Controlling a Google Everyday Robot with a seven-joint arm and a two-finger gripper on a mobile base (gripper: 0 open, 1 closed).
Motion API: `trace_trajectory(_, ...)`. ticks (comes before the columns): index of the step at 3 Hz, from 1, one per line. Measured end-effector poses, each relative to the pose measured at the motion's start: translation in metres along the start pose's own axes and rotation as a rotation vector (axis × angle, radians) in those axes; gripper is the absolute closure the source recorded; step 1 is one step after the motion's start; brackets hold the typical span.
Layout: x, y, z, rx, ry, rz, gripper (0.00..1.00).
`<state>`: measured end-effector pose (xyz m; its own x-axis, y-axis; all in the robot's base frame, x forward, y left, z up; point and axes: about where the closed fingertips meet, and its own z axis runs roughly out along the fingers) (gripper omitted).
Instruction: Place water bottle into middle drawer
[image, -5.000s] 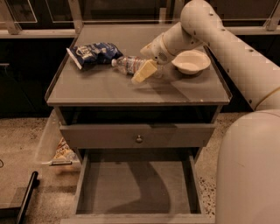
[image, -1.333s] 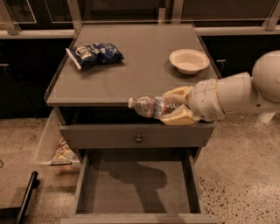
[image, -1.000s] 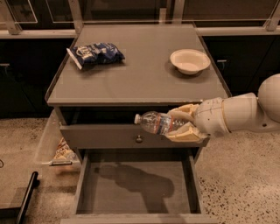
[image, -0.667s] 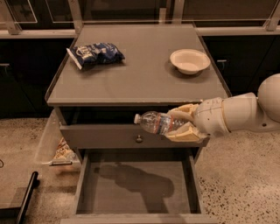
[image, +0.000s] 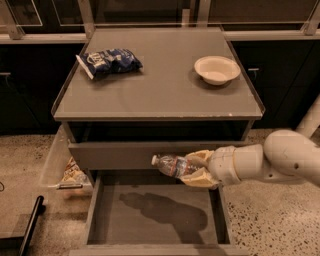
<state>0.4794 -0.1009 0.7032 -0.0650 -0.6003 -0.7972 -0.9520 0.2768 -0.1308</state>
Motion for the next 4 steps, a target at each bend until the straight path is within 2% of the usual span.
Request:
trace_trajectory(1, 0.045, 0.001, 0.036, 0.020, -0.002, 0.030, 1.00)
trace_trajectory(2, 0.101, -0.001, 0.071, 0.035, -0.022, 0.025, 1.00)
trace_trajectory(4, 0.105, 0.001, 0.076, 0.042, -0.018, 0.031, 1.00)
